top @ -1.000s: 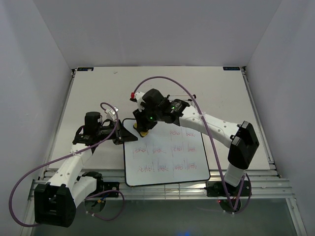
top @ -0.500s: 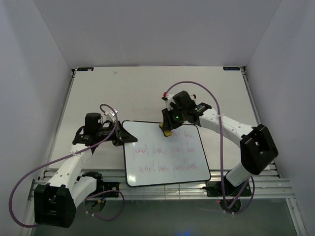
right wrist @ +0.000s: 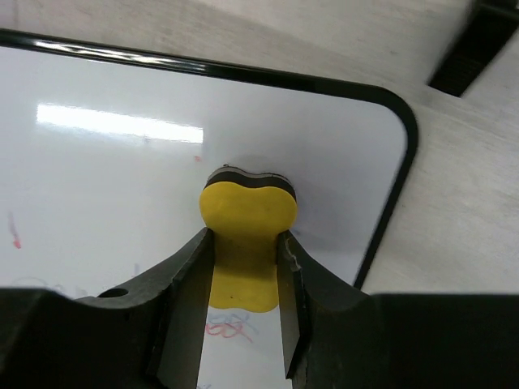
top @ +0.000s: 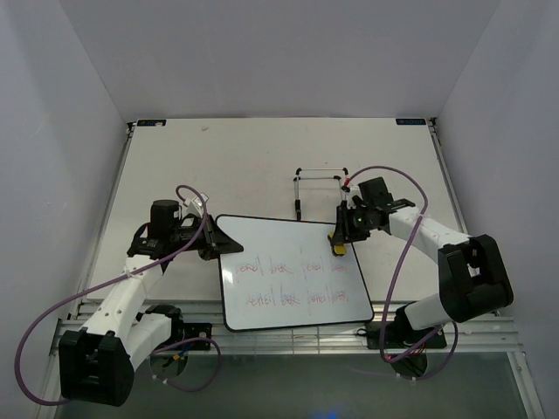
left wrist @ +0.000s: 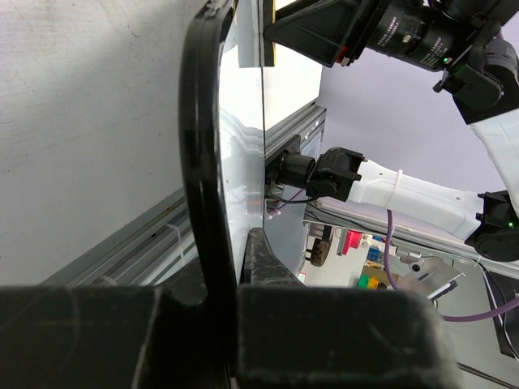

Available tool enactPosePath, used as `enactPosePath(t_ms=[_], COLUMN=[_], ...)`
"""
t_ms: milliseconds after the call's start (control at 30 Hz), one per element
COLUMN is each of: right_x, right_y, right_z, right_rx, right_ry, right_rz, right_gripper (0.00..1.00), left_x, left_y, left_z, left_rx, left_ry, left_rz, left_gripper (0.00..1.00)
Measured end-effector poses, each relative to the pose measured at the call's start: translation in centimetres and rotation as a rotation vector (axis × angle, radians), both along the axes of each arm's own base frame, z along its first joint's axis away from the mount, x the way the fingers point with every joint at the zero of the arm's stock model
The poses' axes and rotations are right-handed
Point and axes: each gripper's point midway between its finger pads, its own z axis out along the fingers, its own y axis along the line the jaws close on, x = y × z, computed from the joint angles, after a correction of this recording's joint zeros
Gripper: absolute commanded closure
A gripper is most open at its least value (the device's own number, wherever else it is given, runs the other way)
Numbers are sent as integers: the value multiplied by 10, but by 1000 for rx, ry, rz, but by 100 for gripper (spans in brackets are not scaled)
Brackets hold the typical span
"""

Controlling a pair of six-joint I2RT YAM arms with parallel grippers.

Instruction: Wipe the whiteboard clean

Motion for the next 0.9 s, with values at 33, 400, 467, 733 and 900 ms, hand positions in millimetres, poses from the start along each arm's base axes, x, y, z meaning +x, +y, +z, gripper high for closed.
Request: enactPosePath(t_ms=[33,400,467,733,900], right_x=[-1,-50,-49,1,23], right_y=[4,155,156,67,5], right_z=[2,76,76,30,-1], right_rx=[5,170,163,114,66], right_ry=[-3,-127,-119,-30,42], right_rz=[13,414,410,128,-78], right_gripper=[63,63,63,62,63], left_x=[0,6,6,7,7], left_y=[0,0,0,0,0], left_z=[0,-5,-6,-6,-6], left_rx=[0,10,12,14,13], left_ry=[0,18,18,14,14], left_rz=[1,-2,-1,-1,1], left_gripper=[100,100,100,100,100])
